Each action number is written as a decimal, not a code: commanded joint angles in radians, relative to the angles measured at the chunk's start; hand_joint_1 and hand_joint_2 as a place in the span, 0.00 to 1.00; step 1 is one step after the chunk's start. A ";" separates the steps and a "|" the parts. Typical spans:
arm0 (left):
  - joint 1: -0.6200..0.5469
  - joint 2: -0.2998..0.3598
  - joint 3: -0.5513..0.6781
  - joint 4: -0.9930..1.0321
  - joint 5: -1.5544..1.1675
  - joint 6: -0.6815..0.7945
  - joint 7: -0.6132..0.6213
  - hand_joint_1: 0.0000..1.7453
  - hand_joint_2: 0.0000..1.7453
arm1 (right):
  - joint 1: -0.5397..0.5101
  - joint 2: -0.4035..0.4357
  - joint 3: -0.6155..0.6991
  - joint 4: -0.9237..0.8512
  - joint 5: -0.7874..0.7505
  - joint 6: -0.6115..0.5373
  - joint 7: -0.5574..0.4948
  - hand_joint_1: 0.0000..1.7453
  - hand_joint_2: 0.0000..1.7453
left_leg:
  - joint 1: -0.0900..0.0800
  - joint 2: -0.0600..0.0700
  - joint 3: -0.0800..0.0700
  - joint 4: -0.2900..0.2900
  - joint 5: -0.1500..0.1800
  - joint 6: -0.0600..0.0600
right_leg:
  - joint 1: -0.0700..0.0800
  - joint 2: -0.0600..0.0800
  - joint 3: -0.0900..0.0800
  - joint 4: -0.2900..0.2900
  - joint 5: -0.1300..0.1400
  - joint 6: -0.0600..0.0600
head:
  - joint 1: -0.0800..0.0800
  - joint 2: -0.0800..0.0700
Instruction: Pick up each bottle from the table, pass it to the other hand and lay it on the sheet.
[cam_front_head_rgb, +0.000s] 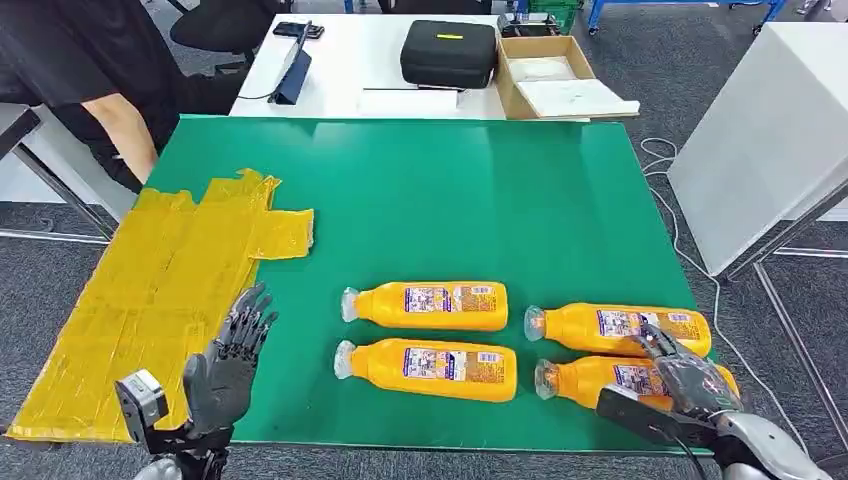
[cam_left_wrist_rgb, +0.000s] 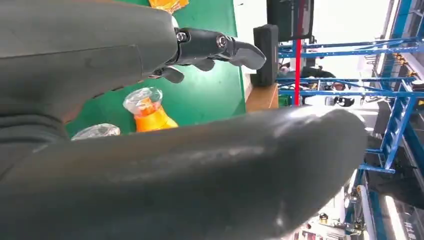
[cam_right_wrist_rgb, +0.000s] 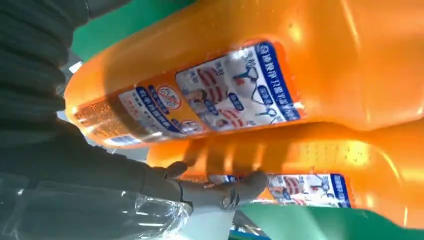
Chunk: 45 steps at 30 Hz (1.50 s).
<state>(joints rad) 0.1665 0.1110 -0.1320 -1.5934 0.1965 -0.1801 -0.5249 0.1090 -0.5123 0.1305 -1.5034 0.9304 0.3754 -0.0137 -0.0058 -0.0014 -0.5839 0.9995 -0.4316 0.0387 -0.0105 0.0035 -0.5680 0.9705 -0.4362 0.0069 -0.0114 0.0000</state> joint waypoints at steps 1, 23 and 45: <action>-0.036 0.005 0.016 0.071 -0.004 -0.012 0.004 0.00 0.00 | 0.036 0.015 0.004 0.017 -0.017 0.049 0.016 0.00 1.00 | 0.000 -0.001 0.001 -0.001 0.000 -0.002 | 0.000 -0.001 0.002 -0.001 0.000 -0.001 | 0.000 0.000; -0.119 -0.051 0.060 0.109 0.001 -0.057 0.051 0.00 0.00 | 0.335 0.005 -0.259 -0.277 -0.065 0.183 0.080 0.00 1.00 | 0.000 -0.006 0.001 0.000 0.000 -0.003 | 0.000 -0.006 0.002 -0.001 -0.001 0.000 | 0.000 0.000; -0.001 -0.075 0.222 -0.010 0.046 -0.065 0.050 0.00 0.00 | -0.066 0.095 -0.159 0.182 0.225 0.080 0.000 0.00 1.00 | 0.001 0.004 0.003 -0.001 -0.001 -0.003 | 0.001 0.003 0.003 -0.003 0.001 -0.001 | 0.000 0.000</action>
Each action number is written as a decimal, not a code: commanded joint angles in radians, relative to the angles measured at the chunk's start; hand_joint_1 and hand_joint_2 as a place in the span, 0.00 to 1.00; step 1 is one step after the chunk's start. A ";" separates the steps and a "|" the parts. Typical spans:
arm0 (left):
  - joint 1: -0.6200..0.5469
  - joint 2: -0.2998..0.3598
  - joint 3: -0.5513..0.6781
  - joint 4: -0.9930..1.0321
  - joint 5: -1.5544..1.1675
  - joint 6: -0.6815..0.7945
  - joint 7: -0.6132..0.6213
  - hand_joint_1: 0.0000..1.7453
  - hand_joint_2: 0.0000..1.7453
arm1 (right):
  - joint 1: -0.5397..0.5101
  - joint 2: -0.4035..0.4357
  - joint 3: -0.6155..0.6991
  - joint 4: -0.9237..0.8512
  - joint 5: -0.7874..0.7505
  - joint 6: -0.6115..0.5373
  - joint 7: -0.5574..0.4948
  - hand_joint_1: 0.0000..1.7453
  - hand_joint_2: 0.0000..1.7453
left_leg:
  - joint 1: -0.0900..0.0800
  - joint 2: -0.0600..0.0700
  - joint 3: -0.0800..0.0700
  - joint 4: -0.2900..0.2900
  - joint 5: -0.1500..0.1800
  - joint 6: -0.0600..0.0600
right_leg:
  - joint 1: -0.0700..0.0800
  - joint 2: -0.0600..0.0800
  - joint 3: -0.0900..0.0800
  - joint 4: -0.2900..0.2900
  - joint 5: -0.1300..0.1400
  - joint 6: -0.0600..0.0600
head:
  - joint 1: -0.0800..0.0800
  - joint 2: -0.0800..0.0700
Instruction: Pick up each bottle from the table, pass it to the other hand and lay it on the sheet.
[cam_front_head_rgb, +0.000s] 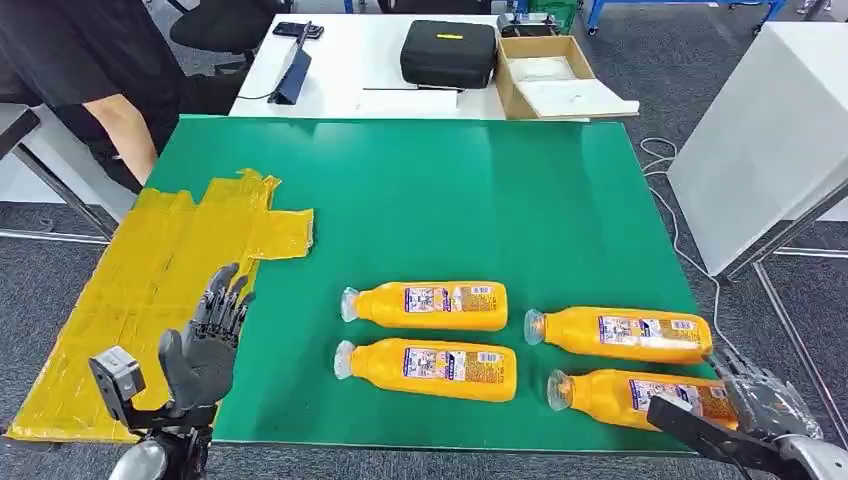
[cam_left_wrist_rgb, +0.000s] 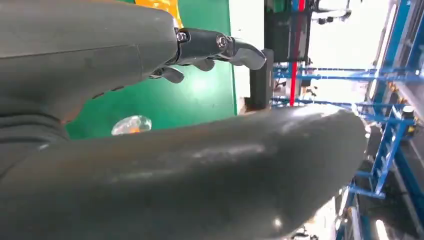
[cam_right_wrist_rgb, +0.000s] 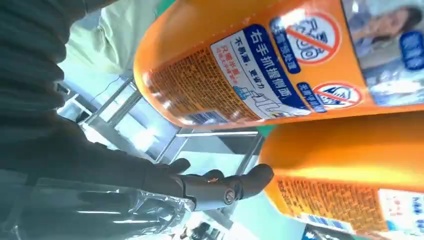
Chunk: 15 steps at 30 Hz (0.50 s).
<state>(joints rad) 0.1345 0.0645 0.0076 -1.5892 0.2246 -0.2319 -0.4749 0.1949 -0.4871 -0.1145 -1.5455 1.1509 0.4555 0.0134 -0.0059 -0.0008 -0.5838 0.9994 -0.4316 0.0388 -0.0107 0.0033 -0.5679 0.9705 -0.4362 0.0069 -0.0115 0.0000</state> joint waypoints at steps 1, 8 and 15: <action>0.031 -0.029 0.084 -0.015 0.018 -0.014 0.000 0.00 0.00 | -0.154 0.074 0.093 0.226 0.008 0.001 -0.024 0.00 1.00 | 0.001 0.003 0.003 -0.001 0.000 -0.003 | 0.001 0.003 0.003 -0.003 0.001 -0.001 | 0.000 0.000; 0.031 -0.029 0.084 -0.015 0.018 -0.014 0.000 0.00 0.00 | -0.154 0.074 0.093 0.226 0.008 0.001 -0.024 0.00 1.00 | 0.001 0.001 0.001 -0.001 0.000 -0.002 | 0.001 0.001 0.001 -0.001 0.001 -0.001 | 0.000 0.000; 0.051 -0.035 0.102 -0.036 0.027 -0.007 0.001 0.00 0.00 | -0.177 0.121 0.138 0.231 0.022 0.030 -0.007 0.00 1.00 | 0.002 0.002 0.003 -0.001 -0.001 -0.003 | 0.002 0.003 0.003 -0.002 0.001 -0.001 | 0.000 0.000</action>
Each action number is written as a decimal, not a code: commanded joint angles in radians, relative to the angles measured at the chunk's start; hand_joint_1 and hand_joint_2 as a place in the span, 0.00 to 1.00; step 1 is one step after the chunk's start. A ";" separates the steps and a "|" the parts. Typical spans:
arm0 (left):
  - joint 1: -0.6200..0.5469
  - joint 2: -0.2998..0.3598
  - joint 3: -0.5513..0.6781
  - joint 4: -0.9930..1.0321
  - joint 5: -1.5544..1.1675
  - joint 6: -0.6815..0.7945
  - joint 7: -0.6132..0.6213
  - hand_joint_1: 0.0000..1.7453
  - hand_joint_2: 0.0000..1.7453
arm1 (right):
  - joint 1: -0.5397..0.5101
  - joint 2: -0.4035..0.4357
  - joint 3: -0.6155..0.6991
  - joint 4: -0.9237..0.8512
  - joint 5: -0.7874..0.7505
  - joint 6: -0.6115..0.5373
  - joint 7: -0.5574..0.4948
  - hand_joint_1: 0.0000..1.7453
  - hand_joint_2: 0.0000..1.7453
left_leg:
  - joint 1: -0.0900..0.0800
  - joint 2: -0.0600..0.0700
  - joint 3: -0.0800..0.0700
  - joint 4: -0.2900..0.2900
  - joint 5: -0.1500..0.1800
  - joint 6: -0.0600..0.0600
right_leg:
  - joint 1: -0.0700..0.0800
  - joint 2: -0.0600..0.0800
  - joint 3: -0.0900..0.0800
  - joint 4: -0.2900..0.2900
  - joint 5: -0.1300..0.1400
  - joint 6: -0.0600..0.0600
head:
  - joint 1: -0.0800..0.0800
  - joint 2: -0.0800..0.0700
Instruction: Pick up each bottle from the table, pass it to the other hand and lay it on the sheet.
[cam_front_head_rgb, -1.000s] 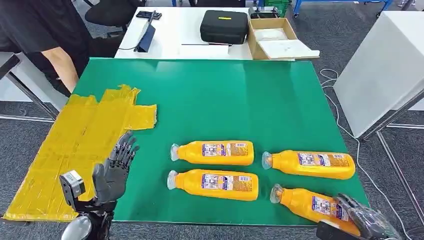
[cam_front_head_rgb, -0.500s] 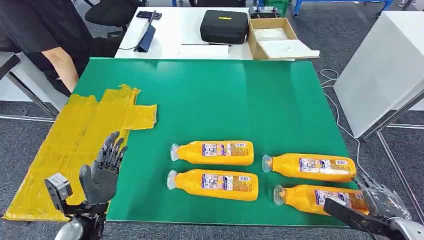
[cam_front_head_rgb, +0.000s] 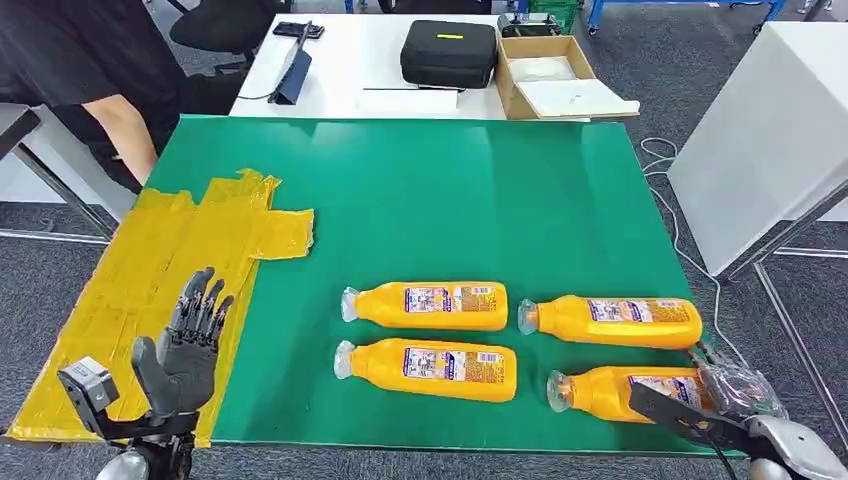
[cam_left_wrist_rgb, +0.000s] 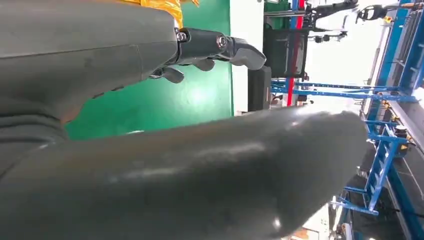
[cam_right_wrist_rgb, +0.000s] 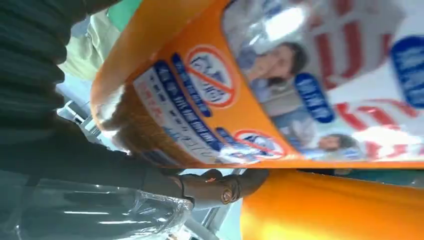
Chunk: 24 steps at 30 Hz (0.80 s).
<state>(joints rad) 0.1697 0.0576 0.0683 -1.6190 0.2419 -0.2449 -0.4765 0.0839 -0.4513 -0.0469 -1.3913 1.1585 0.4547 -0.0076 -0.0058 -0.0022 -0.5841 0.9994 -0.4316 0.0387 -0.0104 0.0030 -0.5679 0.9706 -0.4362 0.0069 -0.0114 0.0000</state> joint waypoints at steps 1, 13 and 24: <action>0.018 -0.029 0.045 -0.011 0.011 0.007 0.004 0.00 0.00 | -0.074 0.094 0.077 0.081 0.017 0.034 0.017 0.00 1.00 | 0.001 0.004 0.002 -0.001 -0.001 -0.002 | 0.001 0.003 0.002 -0.002 0.001 -0.001 | 0.000 0.000; 0.000 -0.050 0.046 -0.014 0.014 0.011 0.030 0.00 0.00 | -0.053 0.146 0.058 0.061 0.023 0.056 0.031 1.00 1.00 | 0.001 0.003 0.004 -0.001 0.000 -0.002 | 0.001 0.003 0.003 -0.001 0.002 -0.002 | 0.000 0.000; -0.002 -0.080 0.065 -0.032 0.009 0.016 0.043 0.00 0.00 | -0.070 0.187 0.035 0.057 0.063 0.081 0.029 1.00 1.00 | 0.003 0.003 0.005 -0.001 0.001 -0.003 | 0.002 0.003 0.004 -0.001 0.002 -0.003 | 0.000 0.000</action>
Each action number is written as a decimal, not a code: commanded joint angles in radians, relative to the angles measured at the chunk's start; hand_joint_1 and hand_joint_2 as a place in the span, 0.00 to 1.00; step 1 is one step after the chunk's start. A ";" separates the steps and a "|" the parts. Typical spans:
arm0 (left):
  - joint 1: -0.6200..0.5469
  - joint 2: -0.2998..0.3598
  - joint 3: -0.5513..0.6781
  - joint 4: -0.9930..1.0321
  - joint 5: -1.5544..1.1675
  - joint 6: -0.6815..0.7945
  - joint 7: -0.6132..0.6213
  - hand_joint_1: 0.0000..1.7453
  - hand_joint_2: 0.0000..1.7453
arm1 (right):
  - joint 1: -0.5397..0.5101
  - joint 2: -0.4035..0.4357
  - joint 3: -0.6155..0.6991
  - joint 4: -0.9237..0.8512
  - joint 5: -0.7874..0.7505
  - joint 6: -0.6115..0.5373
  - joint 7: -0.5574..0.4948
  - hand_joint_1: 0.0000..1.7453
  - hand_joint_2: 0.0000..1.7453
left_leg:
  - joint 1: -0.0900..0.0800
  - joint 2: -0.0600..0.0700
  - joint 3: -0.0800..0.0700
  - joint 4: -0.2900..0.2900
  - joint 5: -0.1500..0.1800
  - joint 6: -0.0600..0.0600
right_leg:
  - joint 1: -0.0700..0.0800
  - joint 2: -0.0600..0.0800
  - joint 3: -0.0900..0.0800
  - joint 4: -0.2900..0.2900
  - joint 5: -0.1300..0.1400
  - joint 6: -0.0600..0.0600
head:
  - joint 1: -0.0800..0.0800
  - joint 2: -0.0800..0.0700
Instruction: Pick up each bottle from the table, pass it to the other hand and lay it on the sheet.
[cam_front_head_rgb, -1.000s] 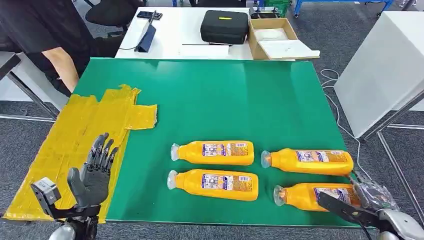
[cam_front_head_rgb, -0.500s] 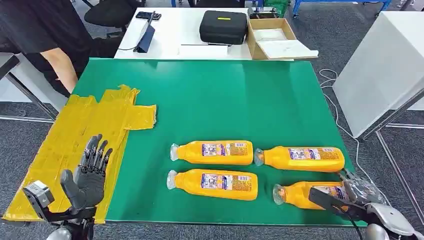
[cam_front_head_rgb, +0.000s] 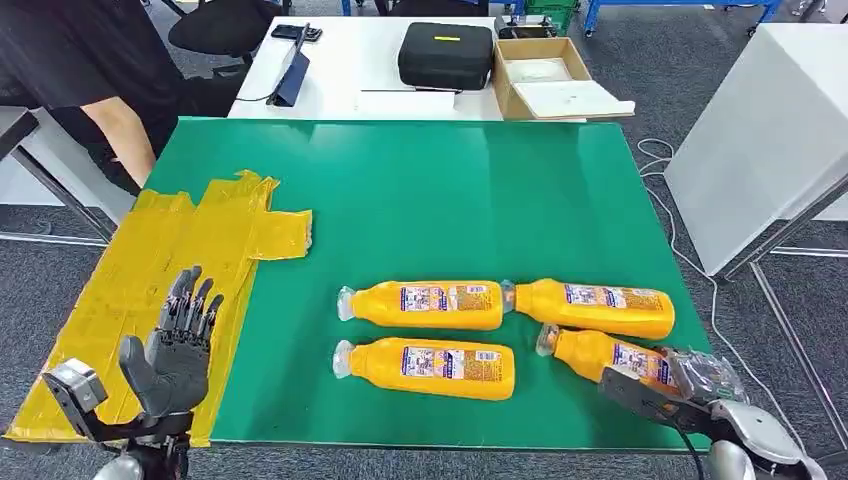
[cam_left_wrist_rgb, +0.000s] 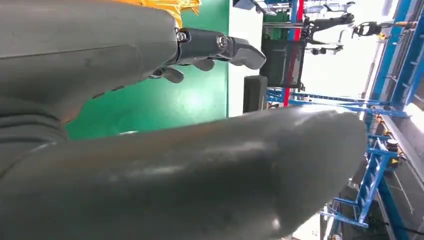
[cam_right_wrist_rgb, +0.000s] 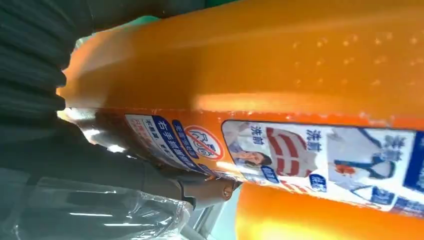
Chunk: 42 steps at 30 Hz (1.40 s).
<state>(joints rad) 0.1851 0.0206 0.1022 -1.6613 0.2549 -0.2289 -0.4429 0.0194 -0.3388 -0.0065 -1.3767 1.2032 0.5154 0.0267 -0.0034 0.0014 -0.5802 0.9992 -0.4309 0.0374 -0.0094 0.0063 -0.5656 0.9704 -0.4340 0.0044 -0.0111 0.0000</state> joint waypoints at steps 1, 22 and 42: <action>-0.016 -0.044 0.033 0.009 -0.003 -0.001 0.010 0.00 0.00 | -0.001 0.078 -0.012 0.029 0.017 0.017 -0.012 1.00 1.00 | 0.001 -0.001 0.001 -0.001 0.000 -0.003 | 0.001 -0.001 0.001 -0.001 0.001 -0.001 | 0.000 0.000; -0.043 -0.068 0.054 0.031 -0.077 -0.015 0.036 0.00 1.00 | -0.042 -0.235 -0.146 -0.504 -0.499 -0.069 -0.200 1.00 1.00 | -0.001 -0.004 -0.008 0.000 0.002 -0.003 | -0.002 -0.002 -0.006 0.001 0.000 0.000 | 0.000 0.000; -0.191 -0.048 -0.168 0.166 -0.039 -0.009 -0.009 0.00 1.00 | -0.216 -0.151 0.178 -0.220 -0.659 -0.252 -0.149 1.00 1.00 | -0.002 -0.003 -0.005 -0.002 0.004 0.000 | -0.001 -0.004 -0.003 -0.003 0.003 0.001 | 0.000 0.000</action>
<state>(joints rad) 0.0751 -0.0332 0.0427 -1.6098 0.2106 -0.2125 -0.4463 -0.0224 -0.7103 -0.1060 -1.8013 0.4642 0.3124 -0.1492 -0.0066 -0.0043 -0.5899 1.0000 -0.4263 0.0401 -0.0125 0.0006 -0.5727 0.9707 -0.4320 0.0066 -0.0114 0.0000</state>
